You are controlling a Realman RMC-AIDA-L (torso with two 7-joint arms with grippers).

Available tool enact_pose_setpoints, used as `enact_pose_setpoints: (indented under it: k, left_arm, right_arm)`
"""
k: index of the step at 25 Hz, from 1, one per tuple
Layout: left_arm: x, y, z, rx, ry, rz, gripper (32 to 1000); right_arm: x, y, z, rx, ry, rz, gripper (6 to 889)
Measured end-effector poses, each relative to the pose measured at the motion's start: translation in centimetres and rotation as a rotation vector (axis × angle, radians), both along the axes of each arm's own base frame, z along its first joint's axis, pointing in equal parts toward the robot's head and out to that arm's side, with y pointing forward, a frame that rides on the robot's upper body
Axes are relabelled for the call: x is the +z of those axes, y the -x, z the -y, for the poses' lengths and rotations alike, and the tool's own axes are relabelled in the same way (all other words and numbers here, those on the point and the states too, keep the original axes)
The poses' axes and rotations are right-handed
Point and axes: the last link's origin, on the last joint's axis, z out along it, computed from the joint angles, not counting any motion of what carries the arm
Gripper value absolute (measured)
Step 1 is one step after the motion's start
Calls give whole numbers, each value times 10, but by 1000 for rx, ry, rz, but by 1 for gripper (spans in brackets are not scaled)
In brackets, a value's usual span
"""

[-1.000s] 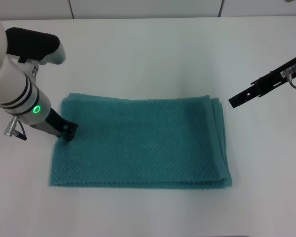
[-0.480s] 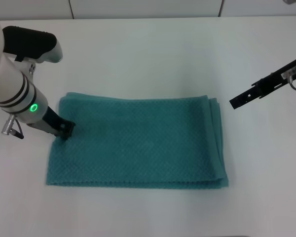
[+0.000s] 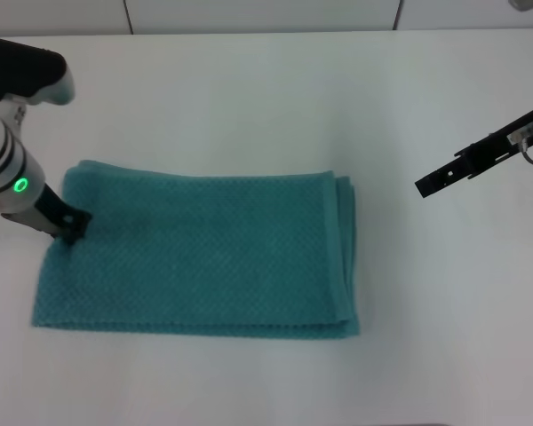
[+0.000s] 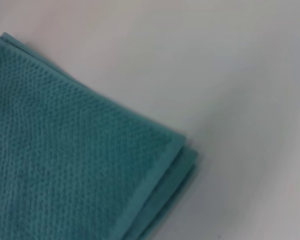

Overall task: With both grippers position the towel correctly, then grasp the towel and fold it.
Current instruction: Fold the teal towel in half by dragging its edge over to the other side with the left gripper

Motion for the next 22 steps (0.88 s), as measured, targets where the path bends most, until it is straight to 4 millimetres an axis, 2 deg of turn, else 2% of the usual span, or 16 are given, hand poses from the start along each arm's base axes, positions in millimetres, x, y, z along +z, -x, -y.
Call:
enact_pose_setpoints:
  k: [8, 13, 18, 20, 22]
  left_arm:
    - [25, 23, 1, 45, -43, -27, 87]
    - [30, 28, 3, 57, -48, -32, 87]
    - [30, 20, 1, 58, -28, -36, 87]
    - [31, 10, 1, 58, -10, -31, 87]
    - [32, -8, 1, 43, -2, -10, 86]
  right_arm:
    - [0, -3, 1, -11, 4, 2, 861]
    - [0, -4, 1, -12, 4, 2, 861]
    - [0, -4, 1, -12, 5, 2, 861]
    - [0, -4, 1, -12, 4, 2, 861]
    - [0, -4, 1, -15, 4, -1, 861]
